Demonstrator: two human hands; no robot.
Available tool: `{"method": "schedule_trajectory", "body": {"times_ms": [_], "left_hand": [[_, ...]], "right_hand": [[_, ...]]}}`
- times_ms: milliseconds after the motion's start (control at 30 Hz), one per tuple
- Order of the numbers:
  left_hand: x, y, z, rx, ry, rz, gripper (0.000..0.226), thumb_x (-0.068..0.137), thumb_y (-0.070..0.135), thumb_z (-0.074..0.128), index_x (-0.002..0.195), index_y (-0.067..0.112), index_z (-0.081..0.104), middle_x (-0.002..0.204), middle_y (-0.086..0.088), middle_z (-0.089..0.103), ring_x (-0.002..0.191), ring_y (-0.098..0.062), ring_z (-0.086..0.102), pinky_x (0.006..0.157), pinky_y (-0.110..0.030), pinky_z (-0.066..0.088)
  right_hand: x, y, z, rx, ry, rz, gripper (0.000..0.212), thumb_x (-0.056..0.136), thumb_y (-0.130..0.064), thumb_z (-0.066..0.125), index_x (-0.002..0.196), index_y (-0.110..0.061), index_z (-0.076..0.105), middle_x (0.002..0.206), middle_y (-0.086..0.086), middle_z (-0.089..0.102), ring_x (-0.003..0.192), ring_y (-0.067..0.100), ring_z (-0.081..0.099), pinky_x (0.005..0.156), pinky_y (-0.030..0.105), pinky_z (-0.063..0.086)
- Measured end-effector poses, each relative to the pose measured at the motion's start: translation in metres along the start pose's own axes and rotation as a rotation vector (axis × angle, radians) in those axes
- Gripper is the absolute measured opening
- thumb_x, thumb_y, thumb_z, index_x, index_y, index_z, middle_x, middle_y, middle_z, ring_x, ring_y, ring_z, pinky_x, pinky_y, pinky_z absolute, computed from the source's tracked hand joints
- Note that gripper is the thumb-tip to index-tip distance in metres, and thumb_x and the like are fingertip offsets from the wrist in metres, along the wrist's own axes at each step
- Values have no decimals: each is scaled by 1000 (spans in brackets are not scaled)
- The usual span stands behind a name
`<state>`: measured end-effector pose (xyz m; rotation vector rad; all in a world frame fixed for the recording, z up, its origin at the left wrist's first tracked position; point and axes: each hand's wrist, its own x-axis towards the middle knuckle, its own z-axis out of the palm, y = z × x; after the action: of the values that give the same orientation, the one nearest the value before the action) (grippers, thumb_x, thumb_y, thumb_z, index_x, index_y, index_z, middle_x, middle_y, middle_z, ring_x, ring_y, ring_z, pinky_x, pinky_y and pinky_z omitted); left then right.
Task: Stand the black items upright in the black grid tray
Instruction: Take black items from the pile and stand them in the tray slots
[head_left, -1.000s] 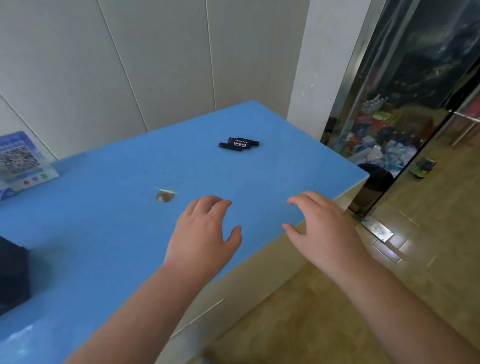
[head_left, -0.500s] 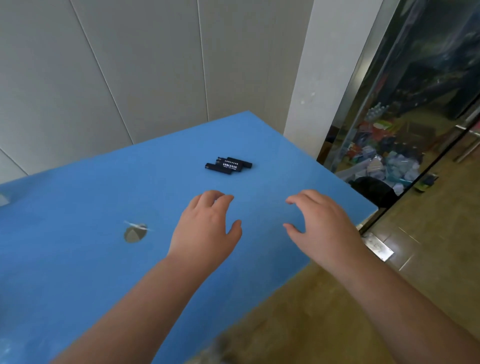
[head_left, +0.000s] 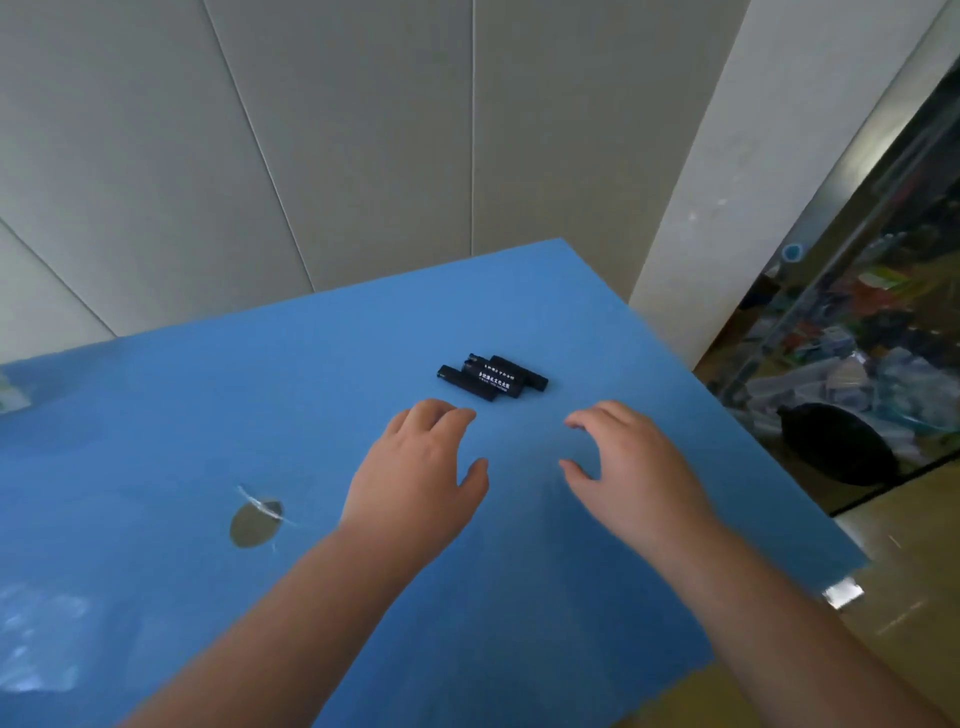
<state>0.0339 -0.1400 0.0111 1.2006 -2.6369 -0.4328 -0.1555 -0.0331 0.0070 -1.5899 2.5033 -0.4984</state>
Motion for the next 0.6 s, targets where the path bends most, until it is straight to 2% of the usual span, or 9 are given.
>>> {"method": "schedule_trajectory", "body": {"times_ms": [200, 367, 600], "left_hand": [[25, 8, 12, -10, 38, -138, 50, 94, 46, 49, 142, 32, 43, 140, 15, 41, 131, -11, 40, 100, -25, 39], [46, 14, 27, -15, 55, -234, 48, 95, 45, 49, 141, 31, 45, 139, 14, 44, 130, -11, 41, 101, -25, 38], [63, 18, 38, -13, 72, -324, 46, 94, 42, 50, 139, 29, 48, 137, 13, 46, 129, -12, 42, 99, -25, 39]], "right_hand": [[69, 10, 18, 76, -82, -101, 32, 91, -31, 64, 123, -23, 62, 117, -9, 58, 112, 16, 56, 86, 32, 50], [126, 1, 33, 88, -89, -186, 17, 92, -26, 60, 108, -21, 67, 106, -4, 60, 102, 21, 57, 79, 35, 51], [150, 1, 49, 1, -167, -227, 12, 93, -24, 56, 94, -17, 66, 96, 0, 56, 90, 26, 56, 70, 37, 50]]}}
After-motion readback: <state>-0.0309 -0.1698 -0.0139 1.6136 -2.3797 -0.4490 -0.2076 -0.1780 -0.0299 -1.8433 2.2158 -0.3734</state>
